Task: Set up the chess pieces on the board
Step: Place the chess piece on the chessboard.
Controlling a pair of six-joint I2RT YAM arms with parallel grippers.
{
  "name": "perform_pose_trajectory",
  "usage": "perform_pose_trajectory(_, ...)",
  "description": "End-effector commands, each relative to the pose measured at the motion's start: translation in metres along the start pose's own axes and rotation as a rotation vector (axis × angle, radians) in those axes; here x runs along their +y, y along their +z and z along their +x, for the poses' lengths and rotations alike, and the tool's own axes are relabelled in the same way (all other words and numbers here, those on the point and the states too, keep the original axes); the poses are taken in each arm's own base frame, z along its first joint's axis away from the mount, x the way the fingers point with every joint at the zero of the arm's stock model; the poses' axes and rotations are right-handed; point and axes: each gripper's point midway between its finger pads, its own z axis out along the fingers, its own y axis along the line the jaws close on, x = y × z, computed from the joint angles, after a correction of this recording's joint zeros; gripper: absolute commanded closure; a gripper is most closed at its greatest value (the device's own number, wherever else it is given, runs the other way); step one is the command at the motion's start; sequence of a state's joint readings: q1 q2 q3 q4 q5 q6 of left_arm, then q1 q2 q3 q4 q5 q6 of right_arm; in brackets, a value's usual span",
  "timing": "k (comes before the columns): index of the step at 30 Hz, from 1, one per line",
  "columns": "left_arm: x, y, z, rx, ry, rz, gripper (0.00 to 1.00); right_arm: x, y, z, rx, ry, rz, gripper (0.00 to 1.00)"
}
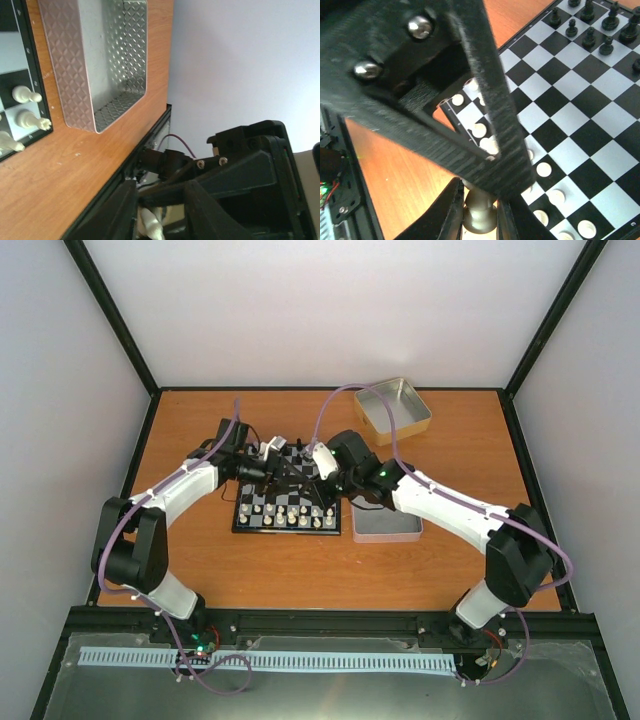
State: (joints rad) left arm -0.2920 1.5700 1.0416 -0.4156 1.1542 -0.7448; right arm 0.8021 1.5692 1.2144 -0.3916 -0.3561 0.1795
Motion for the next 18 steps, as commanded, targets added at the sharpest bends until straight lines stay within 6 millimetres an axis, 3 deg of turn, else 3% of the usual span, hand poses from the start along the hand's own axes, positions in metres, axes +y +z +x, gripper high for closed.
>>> perform_pose_trajectory(1, -0.002, 0.002, 0.008, 0.041, -0.020, 0.026, 0.68, -0.003, 0.003, -0.014, -0.026, -0.035, 0.029, 0.85)
perform_pose_trajectory(5, 0.003, 0.000, 0.008, 0.034, -0.023, 0.015, 0.62, -0.008, 0.006, -0.010, -0.012, -0.035, 0.047, 0.85)
perform_pose_trajectory(18, 0.010, -0.001, 0.007, 0.028, -0.038, -0.001, 0.93, -0.009, 0.010, -0.009, -0.015, -0.033, 0.045, 0.85)
